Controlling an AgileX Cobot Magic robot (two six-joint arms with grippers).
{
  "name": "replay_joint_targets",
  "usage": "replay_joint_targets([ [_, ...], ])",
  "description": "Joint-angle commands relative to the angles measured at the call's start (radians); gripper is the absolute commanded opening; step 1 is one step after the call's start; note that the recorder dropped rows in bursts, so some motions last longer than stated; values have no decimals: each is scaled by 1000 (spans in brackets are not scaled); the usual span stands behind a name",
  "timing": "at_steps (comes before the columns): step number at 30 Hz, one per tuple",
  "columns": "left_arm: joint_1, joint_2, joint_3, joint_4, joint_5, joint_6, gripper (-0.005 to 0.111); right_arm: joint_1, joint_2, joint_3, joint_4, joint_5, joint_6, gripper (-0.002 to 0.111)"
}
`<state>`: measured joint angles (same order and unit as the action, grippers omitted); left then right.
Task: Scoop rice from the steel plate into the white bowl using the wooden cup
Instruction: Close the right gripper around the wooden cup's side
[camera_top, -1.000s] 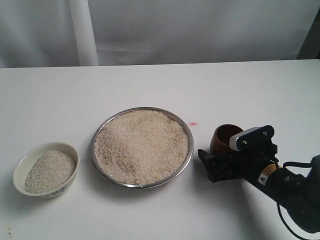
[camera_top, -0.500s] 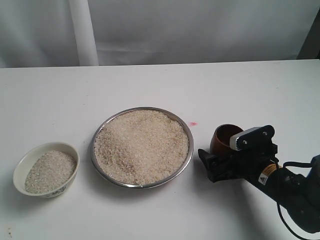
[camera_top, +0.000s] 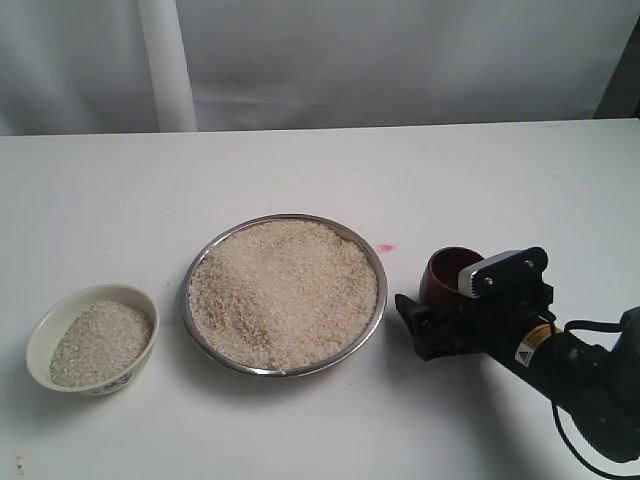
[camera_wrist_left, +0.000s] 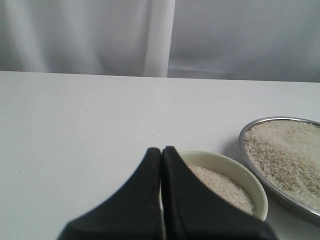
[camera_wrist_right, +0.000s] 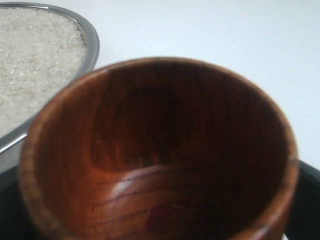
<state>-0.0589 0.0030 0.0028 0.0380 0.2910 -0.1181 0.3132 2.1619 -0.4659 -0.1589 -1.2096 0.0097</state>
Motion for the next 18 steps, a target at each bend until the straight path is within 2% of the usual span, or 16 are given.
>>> replay_joint_targets([
  [1,-4,-3,-3,-5,-6,-3,0,6,-17,-1,-1,-11,-10,92],
  [5,-4,-3,-3,-5,-6,-3,0,6,-20,-1,-14,-11,-10,75],
  [9,-4,-3,-3,-5,-6,-5,0,6,-20,-1,-16,-11,-10,44],
  [11,-4,-3,-3,-5,-6,-5,0,6,-20,-1,-16,-11,-10,35],
  [14,-4,-3,-3,-5,-6,-5,0,6,-22,-1,-28,-11,-10,11],
  [16,-4,-3,-3,-5,-6,-3,0,6,-31,-1,-41,-11,-10,0],
  [18,-4,-3,-3,-5,-6,-3,0,6,-55,-1,-49,-11,-10,0],
])
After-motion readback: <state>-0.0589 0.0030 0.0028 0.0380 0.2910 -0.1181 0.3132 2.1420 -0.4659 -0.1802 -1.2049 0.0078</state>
